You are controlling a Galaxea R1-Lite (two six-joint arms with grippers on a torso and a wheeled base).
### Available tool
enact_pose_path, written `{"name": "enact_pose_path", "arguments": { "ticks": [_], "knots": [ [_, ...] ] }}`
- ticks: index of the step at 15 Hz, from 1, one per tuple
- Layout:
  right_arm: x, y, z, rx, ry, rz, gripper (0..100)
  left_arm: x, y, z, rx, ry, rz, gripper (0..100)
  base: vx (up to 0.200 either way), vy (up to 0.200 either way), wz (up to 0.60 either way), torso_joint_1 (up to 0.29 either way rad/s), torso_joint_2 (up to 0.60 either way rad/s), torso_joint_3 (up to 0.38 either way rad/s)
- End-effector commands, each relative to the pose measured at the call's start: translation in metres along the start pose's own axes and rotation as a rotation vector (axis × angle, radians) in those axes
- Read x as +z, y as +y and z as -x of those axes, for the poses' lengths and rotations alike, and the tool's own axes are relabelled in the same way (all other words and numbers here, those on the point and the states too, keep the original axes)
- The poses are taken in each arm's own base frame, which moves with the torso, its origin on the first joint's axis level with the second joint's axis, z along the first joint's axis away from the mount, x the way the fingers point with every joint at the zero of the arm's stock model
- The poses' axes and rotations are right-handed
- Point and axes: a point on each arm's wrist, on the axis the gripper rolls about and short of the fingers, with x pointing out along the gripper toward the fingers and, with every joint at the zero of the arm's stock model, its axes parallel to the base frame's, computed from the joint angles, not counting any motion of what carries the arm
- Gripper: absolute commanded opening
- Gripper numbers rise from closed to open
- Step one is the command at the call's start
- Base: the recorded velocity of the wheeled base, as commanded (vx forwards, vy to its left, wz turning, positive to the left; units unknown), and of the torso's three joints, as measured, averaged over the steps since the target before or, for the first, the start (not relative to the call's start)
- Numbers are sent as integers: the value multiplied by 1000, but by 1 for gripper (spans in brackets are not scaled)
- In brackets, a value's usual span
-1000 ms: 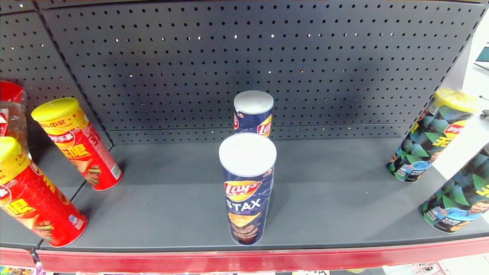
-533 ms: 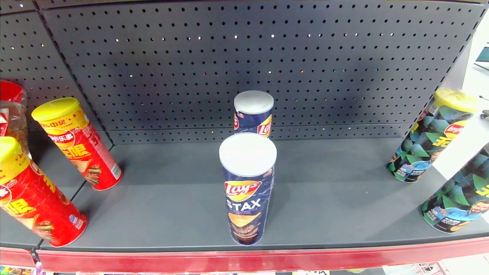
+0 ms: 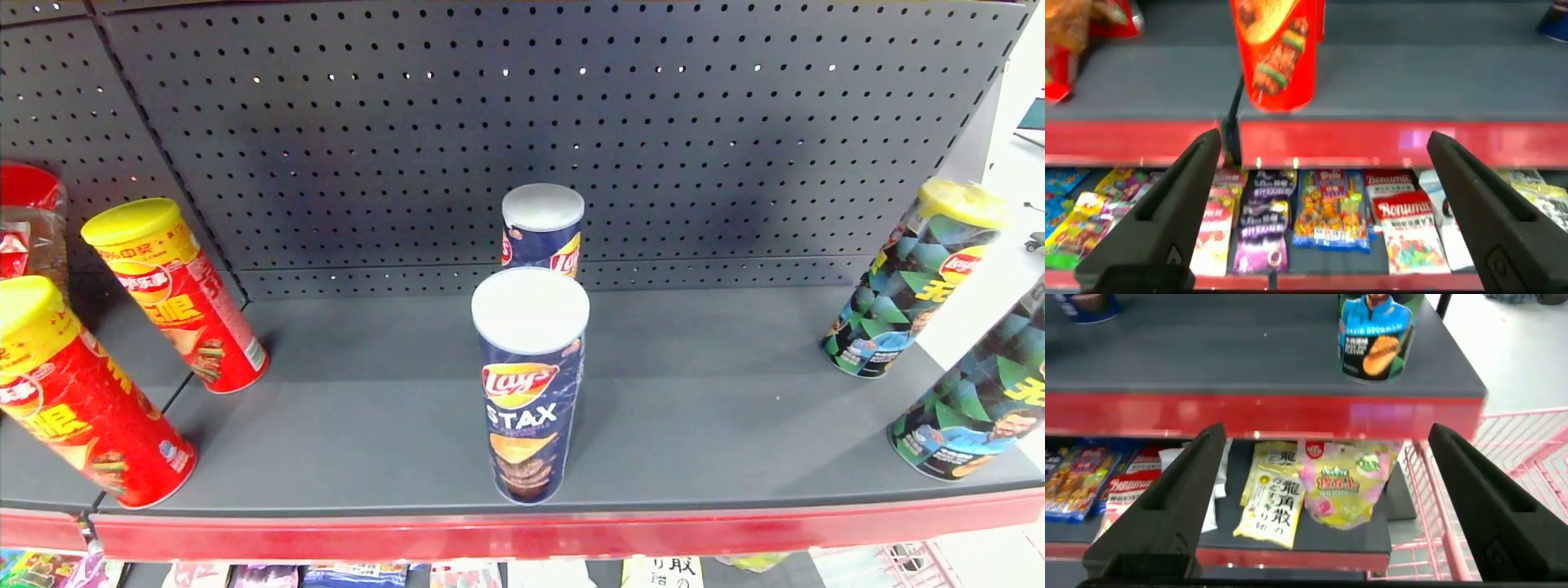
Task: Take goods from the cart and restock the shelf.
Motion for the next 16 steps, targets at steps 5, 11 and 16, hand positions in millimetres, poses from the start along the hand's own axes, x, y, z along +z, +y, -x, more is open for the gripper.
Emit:
{"name": "enact_pose_path", "arguments": {
  "ticks": [5, 11, 16],
  "knots": [
    [0, 0, 0, 3, -2, 2, 100, 0, 0, 0, -1, 1, 1, 100, -40, 0, 0, 1, 0, 2],
    [0, 0, 0, 1, -2, -2, 100, 0, 0, 0, -1, 1, 1, 100, 0, 0, 0, 0, 0, 0],
    [0, 0, 0, 3, -2, -2, 100, 0, 0, 0, -1, 1, 1, 100, 0, 0, 0, 0, 0, 0]
  ]
}}
